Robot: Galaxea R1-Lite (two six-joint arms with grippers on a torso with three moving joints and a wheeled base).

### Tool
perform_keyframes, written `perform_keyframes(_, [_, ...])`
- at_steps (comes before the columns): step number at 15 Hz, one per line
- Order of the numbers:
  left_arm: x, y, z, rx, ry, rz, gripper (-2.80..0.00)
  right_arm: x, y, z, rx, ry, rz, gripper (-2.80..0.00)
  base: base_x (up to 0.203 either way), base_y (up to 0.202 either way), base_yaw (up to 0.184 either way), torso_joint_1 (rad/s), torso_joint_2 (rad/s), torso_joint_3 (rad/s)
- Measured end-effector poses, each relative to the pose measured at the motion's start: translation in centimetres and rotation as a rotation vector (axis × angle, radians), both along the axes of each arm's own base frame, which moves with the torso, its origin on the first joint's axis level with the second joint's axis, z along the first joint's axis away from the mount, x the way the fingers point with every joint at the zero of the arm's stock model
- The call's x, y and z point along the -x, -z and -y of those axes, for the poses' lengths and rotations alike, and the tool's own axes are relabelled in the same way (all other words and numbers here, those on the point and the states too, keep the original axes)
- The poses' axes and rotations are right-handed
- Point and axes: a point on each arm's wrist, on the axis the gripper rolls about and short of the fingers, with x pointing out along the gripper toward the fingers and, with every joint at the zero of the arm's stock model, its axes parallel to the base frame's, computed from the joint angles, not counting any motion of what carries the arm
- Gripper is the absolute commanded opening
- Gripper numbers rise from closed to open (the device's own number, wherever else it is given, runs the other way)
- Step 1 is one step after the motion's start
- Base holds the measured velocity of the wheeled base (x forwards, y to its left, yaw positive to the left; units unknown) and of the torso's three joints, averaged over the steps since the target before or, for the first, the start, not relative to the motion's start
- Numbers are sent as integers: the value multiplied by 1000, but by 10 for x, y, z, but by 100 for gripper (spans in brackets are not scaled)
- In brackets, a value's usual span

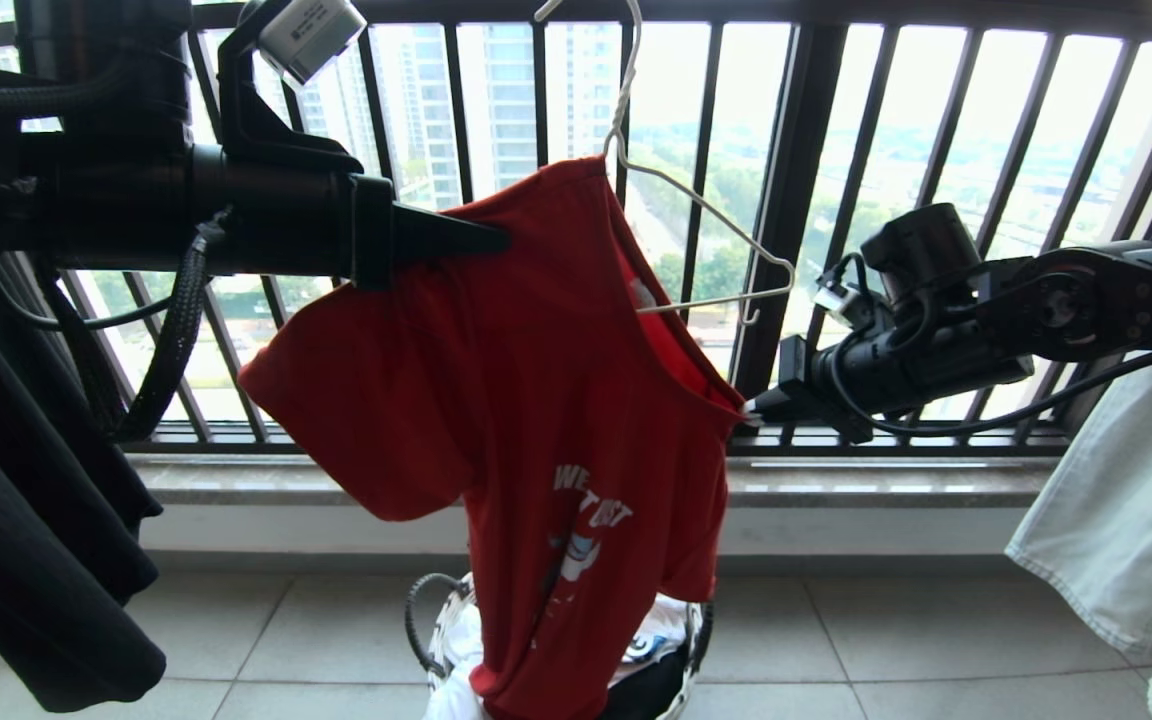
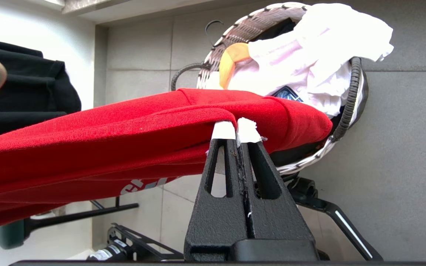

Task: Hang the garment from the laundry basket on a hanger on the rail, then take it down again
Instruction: Hang the clothes on the clothes rack

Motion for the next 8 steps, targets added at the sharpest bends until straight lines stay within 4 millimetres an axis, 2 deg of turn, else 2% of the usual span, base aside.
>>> perform_keyframes(3, [-1, 1, 0, -1, 0, -3, -280, 0, -2, 2, -4, 4, 5, -280, 0, 0, 0, 0, 0, 0])
perform_keyframes(8, [-2, 2, 1, -3, 1, -4, -280, 2, 10, -19, 1, -52, -36, -280, 0, 0, 0, 0, 0, 0])
